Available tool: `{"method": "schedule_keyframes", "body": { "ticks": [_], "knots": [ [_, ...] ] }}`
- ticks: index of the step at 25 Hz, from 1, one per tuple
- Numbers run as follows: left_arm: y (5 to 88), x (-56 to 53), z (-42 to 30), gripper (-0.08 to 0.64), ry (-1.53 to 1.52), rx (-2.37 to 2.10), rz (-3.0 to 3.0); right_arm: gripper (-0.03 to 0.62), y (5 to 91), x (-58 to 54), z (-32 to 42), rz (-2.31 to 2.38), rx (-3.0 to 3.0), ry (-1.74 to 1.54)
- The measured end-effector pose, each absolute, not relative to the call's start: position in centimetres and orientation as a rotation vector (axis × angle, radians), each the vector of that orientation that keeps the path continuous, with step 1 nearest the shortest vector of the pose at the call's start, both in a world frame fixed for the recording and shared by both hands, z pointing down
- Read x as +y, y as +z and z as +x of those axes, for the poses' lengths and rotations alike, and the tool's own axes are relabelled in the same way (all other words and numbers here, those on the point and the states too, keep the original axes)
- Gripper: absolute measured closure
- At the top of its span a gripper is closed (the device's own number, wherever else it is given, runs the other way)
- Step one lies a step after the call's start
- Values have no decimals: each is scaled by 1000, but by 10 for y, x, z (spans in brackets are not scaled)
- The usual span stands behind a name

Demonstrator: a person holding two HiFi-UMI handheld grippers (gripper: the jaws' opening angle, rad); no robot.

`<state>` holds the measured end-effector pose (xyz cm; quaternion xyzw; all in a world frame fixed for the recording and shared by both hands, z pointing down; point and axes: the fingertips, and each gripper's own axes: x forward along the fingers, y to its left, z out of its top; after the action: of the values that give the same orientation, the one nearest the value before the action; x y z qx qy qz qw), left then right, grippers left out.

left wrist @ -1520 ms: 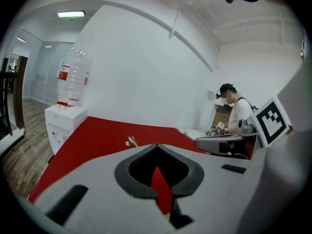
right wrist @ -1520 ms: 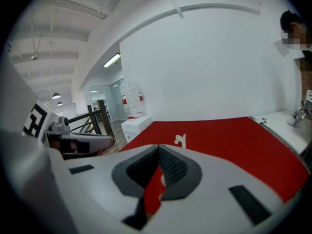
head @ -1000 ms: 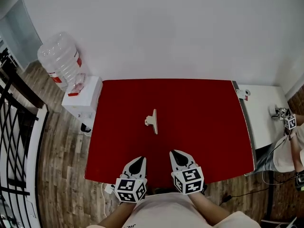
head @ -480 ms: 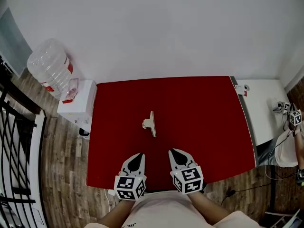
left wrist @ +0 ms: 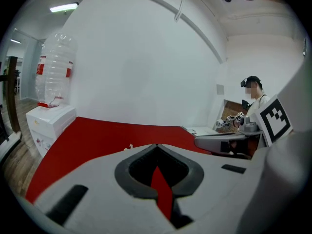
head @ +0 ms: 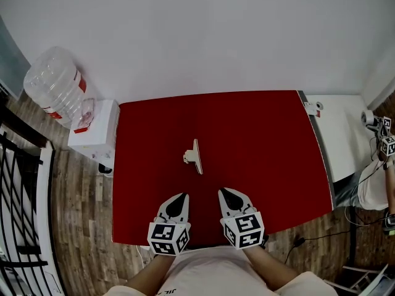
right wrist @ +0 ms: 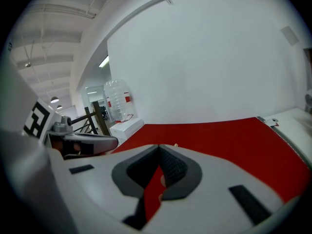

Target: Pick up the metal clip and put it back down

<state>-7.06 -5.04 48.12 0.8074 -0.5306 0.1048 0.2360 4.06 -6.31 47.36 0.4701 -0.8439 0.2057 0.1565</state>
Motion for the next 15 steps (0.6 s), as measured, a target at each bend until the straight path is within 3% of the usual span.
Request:
{"method": "schedule_keyframes", "body": {
  "ticks": [15],
  "knots": [
    [533, -113, -92, 555, 300, -1428, 2134, 586, 513, -122, 23, 1359, -2381, 632]
  ]
}}
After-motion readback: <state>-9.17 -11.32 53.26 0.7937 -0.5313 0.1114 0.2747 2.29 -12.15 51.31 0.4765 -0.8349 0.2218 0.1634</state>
